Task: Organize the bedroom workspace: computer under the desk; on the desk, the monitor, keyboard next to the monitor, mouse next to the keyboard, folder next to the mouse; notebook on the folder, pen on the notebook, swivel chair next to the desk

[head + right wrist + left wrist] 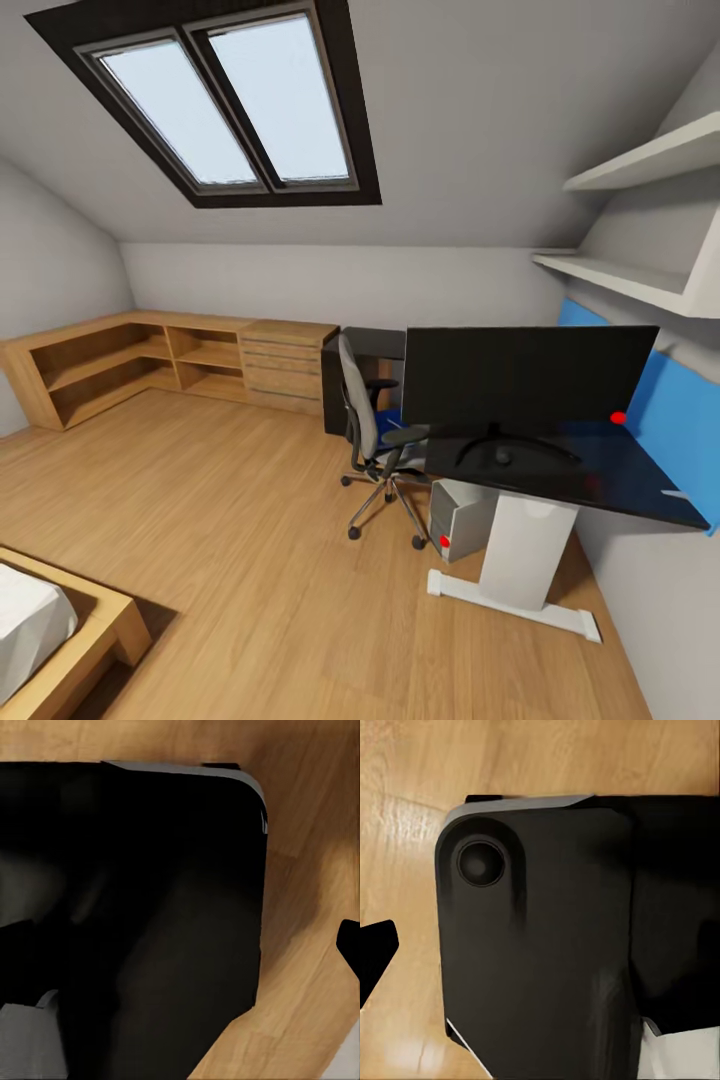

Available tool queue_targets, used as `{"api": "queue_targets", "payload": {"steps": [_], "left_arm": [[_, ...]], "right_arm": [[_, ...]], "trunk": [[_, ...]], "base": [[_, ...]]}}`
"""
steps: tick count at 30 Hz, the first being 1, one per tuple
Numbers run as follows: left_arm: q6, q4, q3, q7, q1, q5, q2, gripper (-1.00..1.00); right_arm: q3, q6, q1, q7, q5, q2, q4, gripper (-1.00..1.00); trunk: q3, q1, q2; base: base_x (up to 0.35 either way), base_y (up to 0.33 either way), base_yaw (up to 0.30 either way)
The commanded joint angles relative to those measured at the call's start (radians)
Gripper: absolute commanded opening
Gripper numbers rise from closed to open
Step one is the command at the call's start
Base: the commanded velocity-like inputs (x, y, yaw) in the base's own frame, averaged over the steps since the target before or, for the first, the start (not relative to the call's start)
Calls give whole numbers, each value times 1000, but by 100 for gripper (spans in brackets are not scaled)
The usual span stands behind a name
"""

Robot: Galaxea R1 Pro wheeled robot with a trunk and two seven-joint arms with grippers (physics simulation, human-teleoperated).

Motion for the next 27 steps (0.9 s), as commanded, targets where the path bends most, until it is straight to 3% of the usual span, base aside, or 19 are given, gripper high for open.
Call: {"api": "queue_targets", "payload": {"steps": [1,8,11,21,27], "left_arm": [[-49,-1,0,1,0,-1,0,100],[-136,-1,1,0,0,0,0,100],[-161,-6,0,-4,0,0,1,100],[-312,-87,-2,-10,0,-2,0,100],[-340,-248,-4,-4,0,-5,-2,100]], "right_arm": [[0,-42,-1,0,0,1,1,100],[0,-182,-1,-1,0,1,-48,100],[-3,-207,-1,-2,-1,0,-96,100],[-5,-226,-1,-2,-2,4,-259,100],[12,-262,-1,0,24,74,-356,100]], "trunk": [[2,-4,7],[24,-31,56],[34,-42,77],[34,-42,77],[34,-42,77]], "base": [[0,0,0],[6,0,0],[39,0,0],[13,0,0],[0,0,0]]}}
